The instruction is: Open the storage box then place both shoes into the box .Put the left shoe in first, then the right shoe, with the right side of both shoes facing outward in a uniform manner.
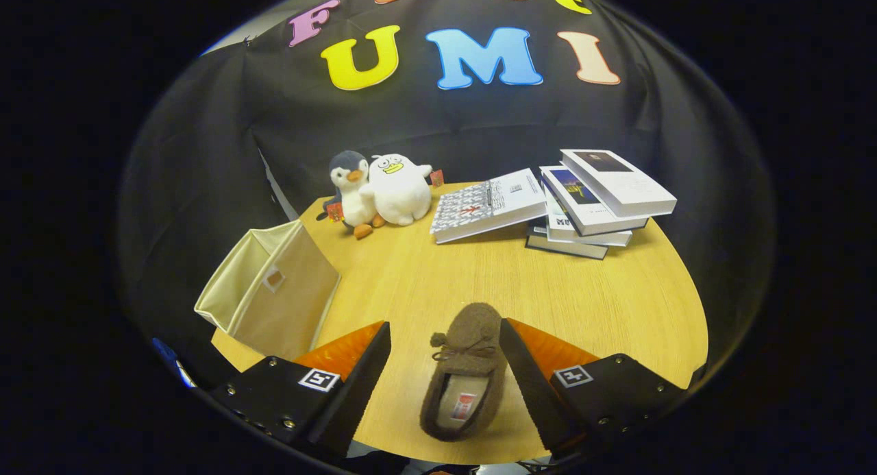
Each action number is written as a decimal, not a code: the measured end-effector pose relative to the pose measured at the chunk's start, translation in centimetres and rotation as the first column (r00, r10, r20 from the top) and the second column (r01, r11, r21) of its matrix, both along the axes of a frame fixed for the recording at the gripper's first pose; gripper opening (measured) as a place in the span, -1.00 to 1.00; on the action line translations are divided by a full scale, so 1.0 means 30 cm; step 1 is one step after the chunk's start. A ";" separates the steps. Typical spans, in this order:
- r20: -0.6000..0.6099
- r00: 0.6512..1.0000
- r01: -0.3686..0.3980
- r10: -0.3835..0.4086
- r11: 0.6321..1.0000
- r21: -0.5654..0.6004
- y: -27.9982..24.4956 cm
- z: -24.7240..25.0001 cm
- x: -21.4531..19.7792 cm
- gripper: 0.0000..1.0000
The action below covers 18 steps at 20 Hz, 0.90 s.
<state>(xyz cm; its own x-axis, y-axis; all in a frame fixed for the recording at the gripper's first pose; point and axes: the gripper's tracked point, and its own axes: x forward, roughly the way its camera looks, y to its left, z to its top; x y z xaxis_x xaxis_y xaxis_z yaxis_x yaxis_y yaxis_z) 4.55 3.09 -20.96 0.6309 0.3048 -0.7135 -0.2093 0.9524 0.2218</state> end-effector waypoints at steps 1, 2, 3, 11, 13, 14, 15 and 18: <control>-0.017 1.000 0.003 -0.003 1.000 -0.005 -0.016 -0.035 -0.009 0.96; -0.039 0.999 0.004 -0.005 1.000 -0.006 -0.028 -0.067 -0.022 0.96; -0.060 0.998 0.007 -0.008 1.000 -0.008 -0.043 -0.101 -0.039 0.96; -0.185 0.982 0.011 -0.020 0.999 -0.048 -0.115 -0.323 -0.116 0.96; -0.206 0.978 0.004 -0.017 0.998 -0.063 -0.126 -0.359 -0.127 0.96; -0.217 0.976 -0.002 -0.013 0.998 -0.069 -0.128 -0.376 -0.131 0.90; -0.224 0.974 -0.004 -0.013 0.997 -0.074 -0.133 -0.388 -0.135 0.91; -0.249 0.968 0.005 -0.020 0.998 -0.062 -0.118 -0.411 -0.133 0.57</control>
